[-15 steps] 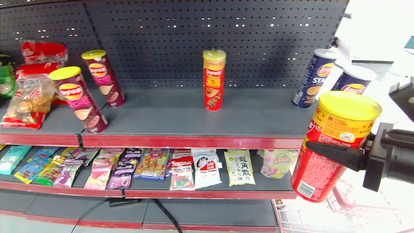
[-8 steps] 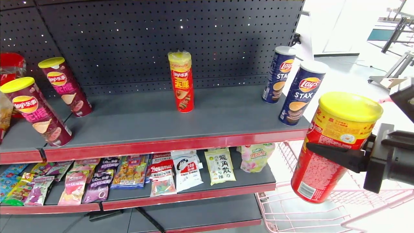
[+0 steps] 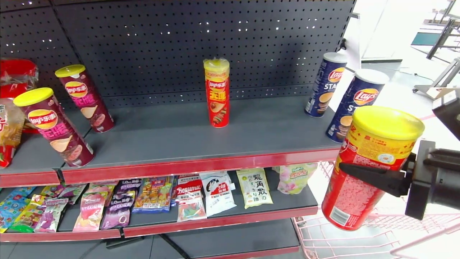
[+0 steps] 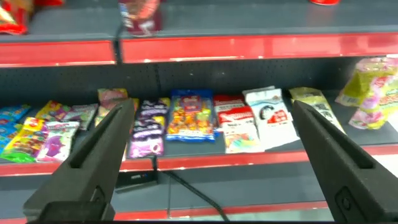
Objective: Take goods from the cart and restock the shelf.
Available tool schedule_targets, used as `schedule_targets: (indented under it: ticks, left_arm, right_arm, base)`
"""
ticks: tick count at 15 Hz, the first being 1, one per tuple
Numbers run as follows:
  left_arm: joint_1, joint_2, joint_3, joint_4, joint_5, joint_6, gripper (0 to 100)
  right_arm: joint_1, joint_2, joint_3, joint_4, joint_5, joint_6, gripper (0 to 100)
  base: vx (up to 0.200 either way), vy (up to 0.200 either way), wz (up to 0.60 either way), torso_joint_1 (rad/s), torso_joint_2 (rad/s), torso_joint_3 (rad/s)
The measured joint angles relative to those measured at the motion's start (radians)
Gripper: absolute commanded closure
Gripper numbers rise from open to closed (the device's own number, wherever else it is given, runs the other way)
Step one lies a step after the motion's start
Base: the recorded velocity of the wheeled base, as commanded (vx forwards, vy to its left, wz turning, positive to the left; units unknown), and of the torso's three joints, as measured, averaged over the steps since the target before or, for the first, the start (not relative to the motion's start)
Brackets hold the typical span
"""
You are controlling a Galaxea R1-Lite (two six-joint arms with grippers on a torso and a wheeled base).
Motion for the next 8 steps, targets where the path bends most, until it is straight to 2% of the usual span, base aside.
schedule_targets:
  ticks: [5,8]
  left_arm:
    - [0.001,0.000,0.000,-0.001,-0.001,0.000,0]
    - [0.000,0.000,0.000,0.001,0.000,0.000,0]
  right_arm:
    - [0.015,-0.012,0.010,0.002,0.036,-0.002,100]
    - [0.081,-0.033,0.025,0.001,0.076,-0.004,100]
  base:
    - [0.000,0.000,0.00,0.000,0.00,0.000]
    - [0.000,0.000,0.00,0.000,0.00,0.000]
